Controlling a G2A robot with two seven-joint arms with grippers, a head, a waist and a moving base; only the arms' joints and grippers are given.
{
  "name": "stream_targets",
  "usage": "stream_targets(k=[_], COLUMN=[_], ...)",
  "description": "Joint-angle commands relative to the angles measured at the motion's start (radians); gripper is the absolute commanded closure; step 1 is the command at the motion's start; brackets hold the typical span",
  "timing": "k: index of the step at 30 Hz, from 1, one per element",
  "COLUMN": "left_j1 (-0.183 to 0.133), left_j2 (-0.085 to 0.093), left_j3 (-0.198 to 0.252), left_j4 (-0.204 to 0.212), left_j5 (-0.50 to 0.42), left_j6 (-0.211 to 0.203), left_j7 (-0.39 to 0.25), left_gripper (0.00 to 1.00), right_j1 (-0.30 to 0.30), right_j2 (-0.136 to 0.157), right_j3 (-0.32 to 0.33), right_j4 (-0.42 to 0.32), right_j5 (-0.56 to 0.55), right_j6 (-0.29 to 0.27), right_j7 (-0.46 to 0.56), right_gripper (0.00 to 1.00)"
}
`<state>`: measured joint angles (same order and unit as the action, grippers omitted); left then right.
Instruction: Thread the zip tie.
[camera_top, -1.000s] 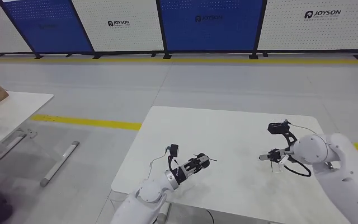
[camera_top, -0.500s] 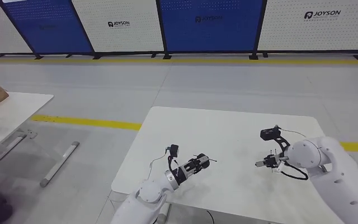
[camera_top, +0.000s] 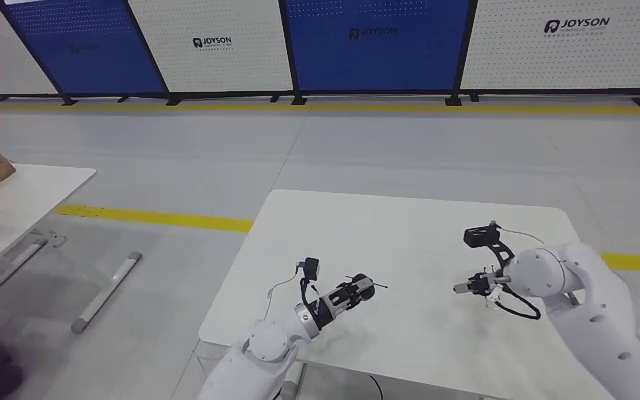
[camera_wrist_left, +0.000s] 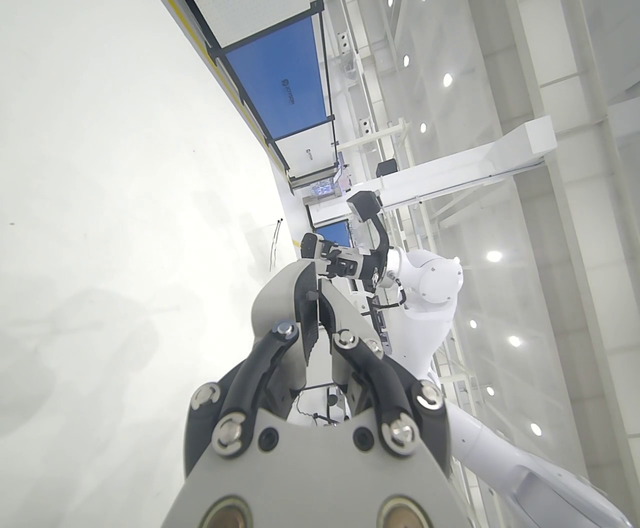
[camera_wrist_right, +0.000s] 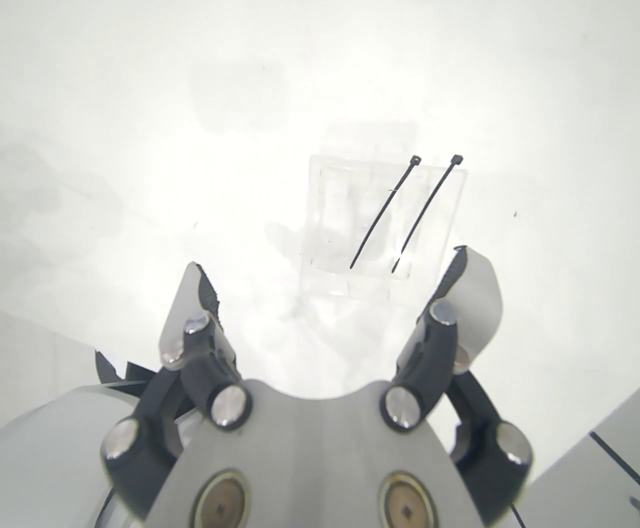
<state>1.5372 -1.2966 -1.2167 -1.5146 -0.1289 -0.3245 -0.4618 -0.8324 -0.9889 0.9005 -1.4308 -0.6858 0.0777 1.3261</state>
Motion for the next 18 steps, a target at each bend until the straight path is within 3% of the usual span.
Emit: stream_targets(k=[1,3,4,7,8,12,18], left_j1=[0.000,0.000,0.000,0.000,0.000,0.000,0.000], left_j2=[0.000,0.000,0.000,0.000,0.000,0.000,0.000], left_j3=[0.000,0.000,0.000,0.000,0.000,0.000,0.000], left_j4=[0.000,0.000,0.000,0.000,0.000,0.000,0.000], left_j5=[0.000,0.000,0.000,0.000,0.000,0.000,0.000], left_j6=[0.000,0.000,0.000,0.000,0.000,0.000,0.000], left_j7=[0.000,0.000,0.000,0.000,0.000,0.000,0.000], left_gripper=[1.00,1.00,1.00,1.00,1.00,1.00,1.00], right_j1=[-0.012,-0.024,-0.029,-0.043,-0.046,-0.047,-0.022], right_j2=[0.005,0.012,0.014,0.021,0.022,0.023,0.015], right_j3=[0.022,0.043,0.052,0.073,0.077,0.091,0.077], right_j4=[-0.005,-0.014,-0.019,-0.034,-0.037,-0.033,-0.001], right_j5=[0.010,0.013,0.014,0.008,0.005,0.000,0.002], right_j6=[-0.014,-0.024,-0.027,-0.027,-0.024,0.025,0.048], right_j7=[-0.006,-0.006,-0.004,0.004,0.009,0.035,0.058], right_gripper=[0.00,0.39,0.51,0.56,0.62,0.60,0.60])
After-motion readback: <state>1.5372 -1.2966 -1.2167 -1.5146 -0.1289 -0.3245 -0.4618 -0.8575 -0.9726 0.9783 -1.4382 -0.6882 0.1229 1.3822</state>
